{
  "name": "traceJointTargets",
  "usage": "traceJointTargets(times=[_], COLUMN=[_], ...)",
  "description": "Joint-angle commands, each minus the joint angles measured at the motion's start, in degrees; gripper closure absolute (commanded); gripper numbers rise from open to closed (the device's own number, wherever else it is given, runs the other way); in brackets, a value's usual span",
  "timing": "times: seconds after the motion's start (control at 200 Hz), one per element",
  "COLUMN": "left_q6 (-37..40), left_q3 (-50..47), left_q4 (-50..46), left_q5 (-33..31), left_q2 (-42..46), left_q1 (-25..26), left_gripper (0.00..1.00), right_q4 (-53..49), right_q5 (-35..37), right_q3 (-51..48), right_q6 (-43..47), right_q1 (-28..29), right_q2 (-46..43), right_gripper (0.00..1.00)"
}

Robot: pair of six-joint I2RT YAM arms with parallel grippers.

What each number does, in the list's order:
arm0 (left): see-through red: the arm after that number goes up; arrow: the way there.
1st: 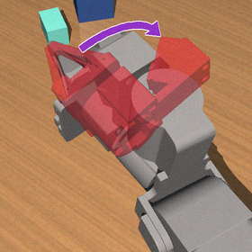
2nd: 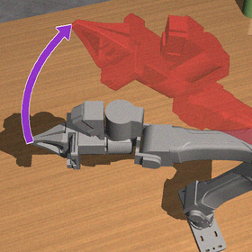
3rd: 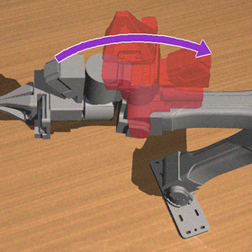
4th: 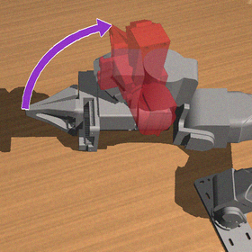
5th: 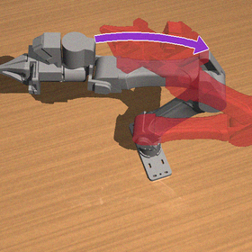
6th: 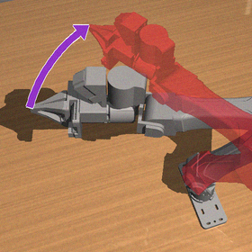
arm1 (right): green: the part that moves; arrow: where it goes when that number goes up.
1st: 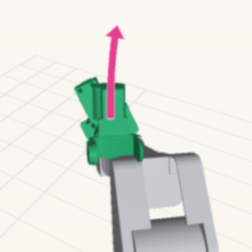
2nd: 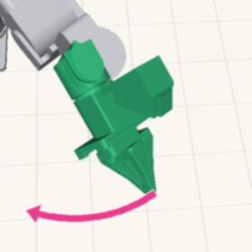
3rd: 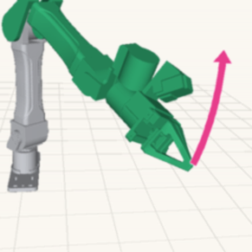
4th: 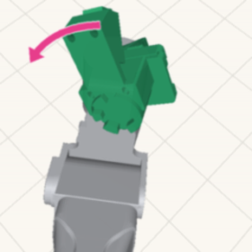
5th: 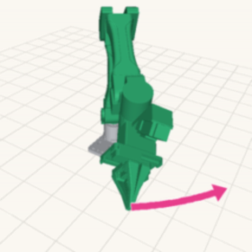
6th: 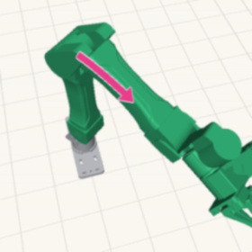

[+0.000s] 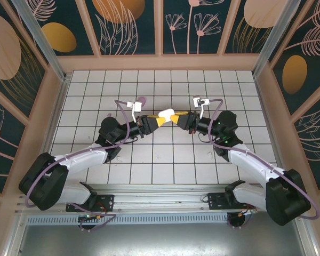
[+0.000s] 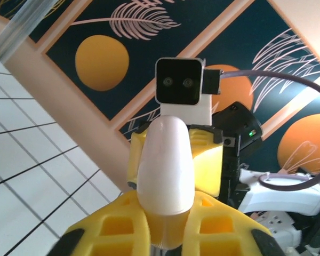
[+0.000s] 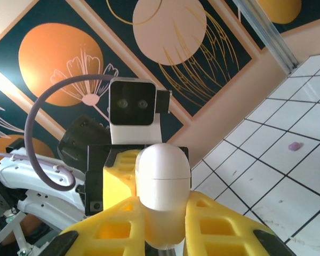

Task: Insert wireless bluetooth earbuds into charging case

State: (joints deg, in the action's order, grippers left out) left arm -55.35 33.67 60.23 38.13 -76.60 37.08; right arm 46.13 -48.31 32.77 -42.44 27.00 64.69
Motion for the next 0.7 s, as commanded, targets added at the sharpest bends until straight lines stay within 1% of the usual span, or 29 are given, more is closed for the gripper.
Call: traceJointTargets(times=[0.0,0.06,0.15,0.18,0.24,0.34,0.42,0.5,0.566,0.591,0.696], left_q6=[8.7,13.4,19.3,21.2,25.0,33.5,39.9,46.0,49.7,51.3,57.8], left_q3=[3.2,4.4,5.2,5.3,5.4,4.8,4.4,2.7,1.4,1.0,-0.4], left_q4=[-10.0,-17.8,-25.7,-27.9,-32.8,-39.5,-44.1,-44.6,-45.0,-45.3,-46.7], left_q5=[0.3,-1.5,-3.8,-4.8,-6.9,-10.7,-13.6,-13.2,-14.2,-14.6,-14.0], left_q2=[4.0,5.9,9.4,10.9,13.5,17.3,19.7,22.0,24.1,24.8,27.0], left_q1=[1.0,1.0,1.1,1.0,1.0,1.0,1.0,1.0,1.0,1.0,1.0], left_gripper=[0.94,0.94,0.95,1.0,1.0,1.0,1.0,1.0,1.0,1.0,1.0], right_q4=[-8.4,-13.4,-20.6,-23.4,-28.4,-36.6,-41.7,-44.8,-46.1,-46.5,-48.5], right_q5=[2.7,4.5,5.3,5.6,6.5,9.2,11.1,12.1,12.3,12.3,12.0], right_q3=[2.0,3.3,6.1,7.2,9.4,13.1,15.7,17.5,18.4,18.6,19.7], right_q6=[4.3,6.8,10.9,12.5,15.5,20.1,23.3,25.9,28.0,28.8,32.4], right_q1=[1.2,1.3,1.4,1.3,1.3,1.6,2.1,3.2,4.0,5.6,8.5], right_q2=[-1.3,-2.5,-4.3,-4.9,-6.0,-7.3,-7.5,-7.4,-7.2,-7.1,-5.7], right_gripper=[0.72,0.63,0.52,0.5,0.47,0.42,0.4,0.39,0.39,0.4,0.43])
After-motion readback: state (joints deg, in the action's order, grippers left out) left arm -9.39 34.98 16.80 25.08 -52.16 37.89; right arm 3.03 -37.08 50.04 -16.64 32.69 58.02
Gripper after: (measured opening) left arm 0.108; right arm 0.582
